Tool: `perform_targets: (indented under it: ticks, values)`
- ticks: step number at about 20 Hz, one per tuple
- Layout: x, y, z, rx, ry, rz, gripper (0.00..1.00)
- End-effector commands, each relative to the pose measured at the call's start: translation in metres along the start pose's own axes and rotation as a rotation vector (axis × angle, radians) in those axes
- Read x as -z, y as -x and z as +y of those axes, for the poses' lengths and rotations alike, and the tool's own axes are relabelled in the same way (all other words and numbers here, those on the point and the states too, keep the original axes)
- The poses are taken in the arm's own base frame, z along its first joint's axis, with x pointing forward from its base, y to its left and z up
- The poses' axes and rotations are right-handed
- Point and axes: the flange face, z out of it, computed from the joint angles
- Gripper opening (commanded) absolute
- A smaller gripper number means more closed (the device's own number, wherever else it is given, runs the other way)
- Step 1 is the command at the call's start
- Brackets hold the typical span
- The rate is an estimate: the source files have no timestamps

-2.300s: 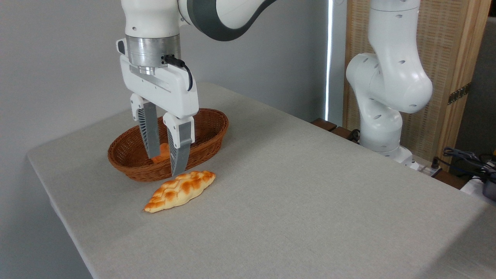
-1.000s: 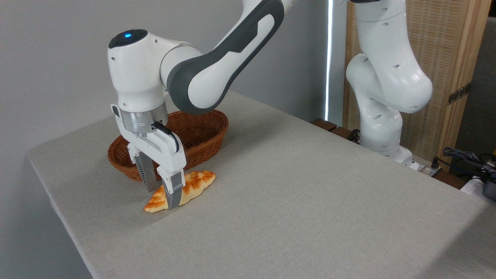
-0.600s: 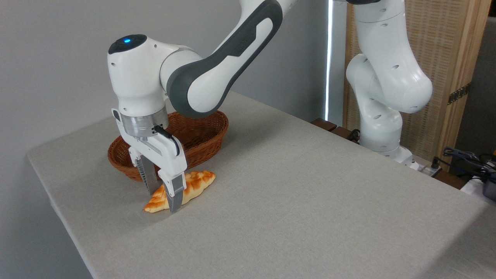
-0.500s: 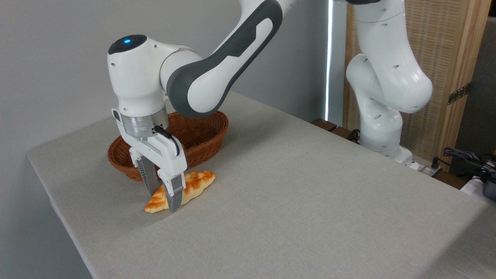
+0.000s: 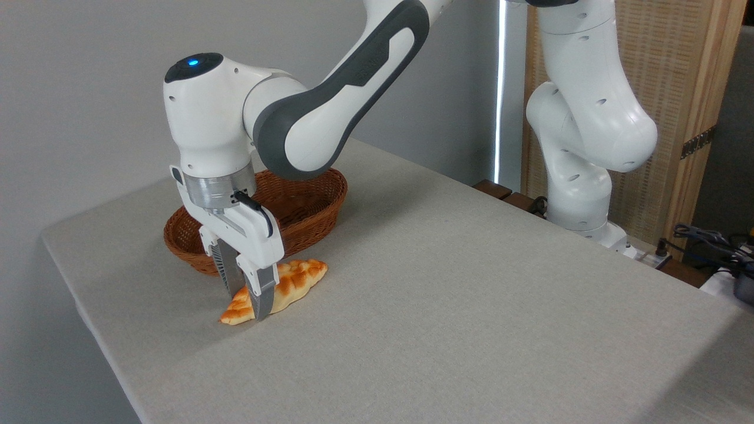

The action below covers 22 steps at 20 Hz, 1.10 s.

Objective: Put bread into the basket
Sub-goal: 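Close the gripper fingers around the middle of the bread roll, then lift the held bread roll and carry it over the wicker basket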

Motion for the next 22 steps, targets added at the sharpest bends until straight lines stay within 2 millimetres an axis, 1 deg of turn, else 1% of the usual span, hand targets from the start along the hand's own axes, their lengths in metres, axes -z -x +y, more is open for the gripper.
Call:
perform_targets:
  ticks: [1,10,12,16,17,18,20,22]
  values:
    - [0.001,0.001,-0.002,-0.01,-0.004,0.002,0.39]
    - [0.004,0.002,-0.003,-0.009,-0.005,0.003,0.39]
    - [0.014,0.004,-0.008,-0.001,-0.014,0.018,0.39]
    - [0.047,0.009,-0.012,0.013,-0.041,0.062,0.43]
    - [0.05,0.009,-0.012,0.013,-0.043,0.066,0.43]
    - [0.058,0.011,-0.015,0.017,-0.048,0.076,0.43]
    - [0.076,0.02,-0.028,0.039,-0.068,0.1,0.43]
    - [0.089,0.022,-0.03,0.044,-0.078,0.122,0.43]
